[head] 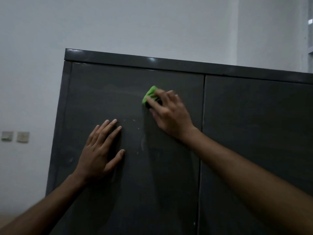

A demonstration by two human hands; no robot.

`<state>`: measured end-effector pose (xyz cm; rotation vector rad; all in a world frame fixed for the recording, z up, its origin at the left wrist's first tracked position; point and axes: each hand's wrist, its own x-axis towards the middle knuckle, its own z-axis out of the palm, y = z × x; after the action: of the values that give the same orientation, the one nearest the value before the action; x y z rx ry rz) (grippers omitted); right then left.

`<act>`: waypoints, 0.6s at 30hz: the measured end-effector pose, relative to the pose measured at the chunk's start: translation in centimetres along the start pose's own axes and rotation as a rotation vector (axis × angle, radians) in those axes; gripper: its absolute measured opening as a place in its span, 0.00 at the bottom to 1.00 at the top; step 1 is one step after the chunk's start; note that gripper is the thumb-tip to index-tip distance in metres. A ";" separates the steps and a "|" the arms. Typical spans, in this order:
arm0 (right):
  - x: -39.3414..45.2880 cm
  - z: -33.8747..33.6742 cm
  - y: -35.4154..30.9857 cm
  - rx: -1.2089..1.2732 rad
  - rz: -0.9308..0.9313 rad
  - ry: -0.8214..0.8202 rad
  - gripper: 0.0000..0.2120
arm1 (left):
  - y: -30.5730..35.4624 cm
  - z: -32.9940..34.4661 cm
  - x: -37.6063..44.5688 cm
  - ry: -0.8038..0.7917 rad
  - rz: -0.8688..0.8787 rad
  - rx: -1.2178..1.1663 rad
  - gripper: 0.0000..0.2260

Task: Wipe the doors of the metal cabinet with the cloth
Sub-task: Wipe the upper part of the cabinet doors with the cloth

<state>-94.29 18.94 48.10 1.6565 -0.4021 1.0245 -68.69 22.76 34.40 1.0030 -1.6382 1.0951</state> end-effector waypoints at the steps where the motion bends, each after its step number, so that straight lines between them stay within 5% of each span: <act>1: -0.2 -0.2 0.1 0.018 -0.188 -0.051 0.18 | -0.7 -0.2 -0.5 -0.008 -0.019 0.013 0.32; 3: 0.6 -0.7 1.6 0.005 -0.301 -0.072 0.17 | -1.7 -0.3 -1.2 -0.038 -0.025 0.042 0.33; 4: 1.4 -0.8 2.3 -0.011 -0.207 -0.041 0.16 | -2.0 -0.3 -1.4 -0.053 -0.014 0.063 0.34; 8: 3.5 0.1 0.2 -0.030 0.505 0.127 0.17 | -2.2 0.3 -1.7 -0.064 -0.001 0.137 0.35; 9: 3.5 0.7 -1.4 -0.022 0.477 0.123 0.17 | -2.2 0.4 -1.8 -0.063 -0.004 0.140 0.35; 12: 2.3 1.2 -3.8 0.033 -0.057 -0.015 0.18 | -2.6 0.5 -2.3 -0.072 0.004 0.146 0.35; 14: 3.2 0.7 -2.2 0.018 -0.149 -0.034 0.17 | -2.9 0.6 -3.0 -0.074 0.010 0.150 0.35; 18: 6.1 1.1 -2.0 0.024 0.468 0.106 0.16 | -3.2 0.6 -3.7 -0.086 0.003 0.164 0.35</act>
<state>-88.96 20.05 51.64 1.5544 -0.7306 1.4588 -64.87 21.83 31.47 1.1683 -1.6386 1.2179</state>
